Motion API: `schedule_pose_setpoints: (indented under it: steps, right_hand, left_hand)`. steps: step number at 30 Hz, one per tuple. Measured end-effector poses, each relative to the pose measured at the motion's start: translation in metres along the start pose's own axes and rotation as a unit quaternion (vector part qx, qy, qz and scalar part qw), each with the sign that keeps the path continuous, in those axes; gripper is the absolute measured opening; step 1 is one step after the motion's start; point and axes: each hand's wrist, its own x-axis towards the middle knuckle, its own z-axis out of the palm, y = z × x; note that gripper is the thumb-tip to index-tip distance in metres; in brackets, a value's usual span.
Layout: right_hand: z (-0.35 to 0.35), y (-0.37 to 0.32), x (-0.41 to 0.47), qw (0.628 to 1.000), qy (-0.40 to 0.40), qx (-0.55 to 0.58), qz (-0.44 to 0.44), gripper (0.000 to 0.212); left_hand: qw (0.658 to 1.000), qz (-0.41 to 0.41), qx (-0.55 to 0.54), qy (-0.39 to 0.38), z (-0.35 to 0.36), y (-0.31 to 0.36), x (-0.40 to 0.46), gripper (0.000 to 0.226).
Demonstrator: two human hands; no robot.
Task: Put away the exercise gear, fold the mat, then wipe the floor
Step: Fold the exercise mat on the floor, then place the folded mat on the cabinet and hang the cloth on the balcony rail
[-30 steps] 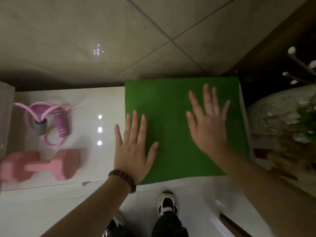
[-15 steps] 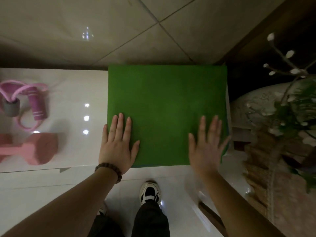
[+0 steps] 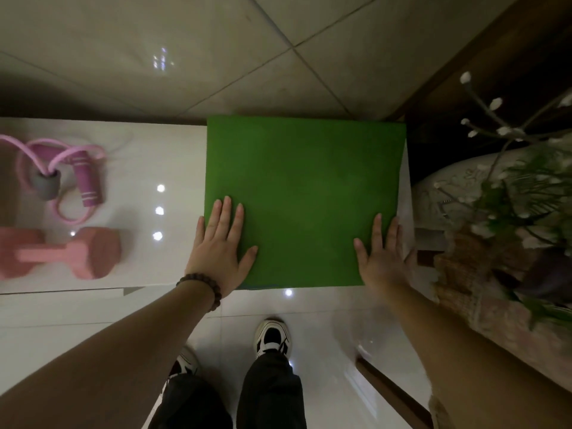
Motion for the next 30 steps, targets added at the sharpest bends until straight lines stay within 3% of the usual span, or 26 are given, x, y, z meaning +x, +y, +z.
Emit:
schedule_pose_setpoints:
  steps: [3,7,11,18,30]
  right_hand:
    - [-0.027,-0.007,-0.014,1.000,-0.012,-0.013,-0.011,0.066]
    - [-0.072,-0.035,-0.060,0.995,0.048,-0.014,-0.086,0.062]
    - [-0.128,-0.059,-0.122,0.986,0.092,0.024,-0.138,0.062]
    - [-0.223,-0.085,-0.237,0.974,0.138,0.073,-0.165,0.078]
    - [-0.280,-0.120,-0.379,0.968,0.125,0.100,-0.194,0.053]
  left_hand:
    - [0.998,-0.019,-0.059,-0.030,-0.037,0.007,-0.007,0.076]
    - [0.999,-0.044,-0.020,-0.002,-0.098,0.014,-0.038,0.071]
    - [0.996,-0.089,-0.011,0.023,-0.160,0.022,-0.093,0.081]
    - [0.987,-0.146,-0.028,0.061,-0.267,0.031,-0.206,0.088]
    - [0.969,-0.160,-0.086,0.166,-0.349,0.011,-0.327,0.089]
